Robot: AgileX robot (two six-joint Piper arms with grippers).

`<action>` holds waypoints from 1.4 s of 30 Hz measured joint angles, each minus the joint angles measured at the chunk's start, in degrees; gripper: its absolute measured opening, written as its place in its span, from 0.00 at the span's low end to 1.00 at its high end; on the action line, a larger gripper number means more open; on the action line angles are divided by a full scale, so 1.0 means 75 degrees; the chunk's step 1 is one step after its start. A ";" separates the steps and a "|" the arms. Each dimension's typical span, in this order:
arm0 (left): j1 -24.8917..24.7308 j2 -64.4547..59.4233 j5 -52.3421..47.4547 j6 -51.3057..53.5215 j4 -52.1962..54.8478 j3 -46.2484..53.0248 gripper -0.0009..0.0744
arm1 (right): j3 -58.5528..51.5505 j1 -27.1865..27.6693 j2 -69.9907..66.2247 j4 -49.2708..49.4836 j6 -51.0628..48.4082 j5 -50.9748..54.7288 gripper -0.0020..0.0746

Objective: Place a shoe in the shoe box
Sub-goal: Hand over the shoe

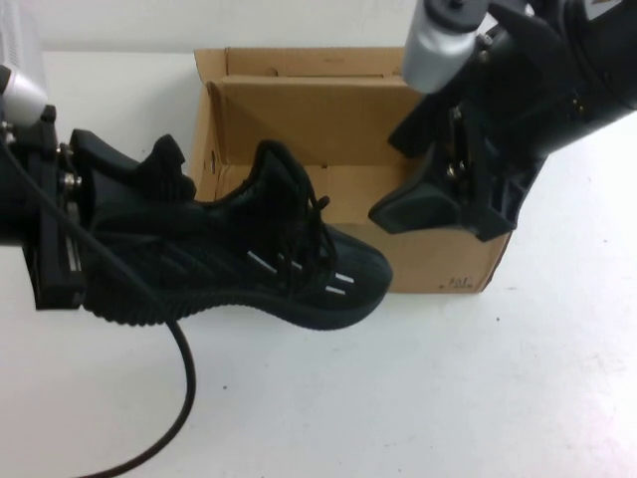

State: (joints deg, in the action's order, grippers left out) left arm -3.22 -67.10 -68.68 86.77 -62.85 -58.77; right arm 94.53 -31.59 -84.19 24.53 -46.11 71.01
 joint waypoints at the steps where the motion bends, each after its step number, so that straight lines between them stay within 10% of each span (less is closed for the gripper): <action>1: 0.0003 -0.0023 0.0004 0.0000 0.0000 -0.0019 0.12 | 0.0000 0.0051 0.0000 0.0000 -0.0014 0.0000 0.72; 36: 0.0003 0.0606 -0.0193 -0.0810 0.0088 -0.0036 0.12 | -0.0012 0.0079 -0.1153 0.2294 -0.1049 0.0053 0.83; 39: 0.0003 0.0606 -0.0193 -0.0796 0.0088 -0.0036 0.12 | -0.0012 -0.0059 -0.1267 0.2294 -0.1049 0.0037 0.69; 42: 0.0003 0.0606 -0.0209 -0.0740 0.0088 -0.0036 0.12 | -0.0012 -0.0147 -0.1297 0.2244 -0.1160 0.0008 0.29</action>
State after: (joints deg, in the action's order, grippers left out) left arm -3.20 -62.55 -70.24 81.22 -62.19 -59.04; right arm 94.44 -32.69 -93.92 41.36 -54.81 71.07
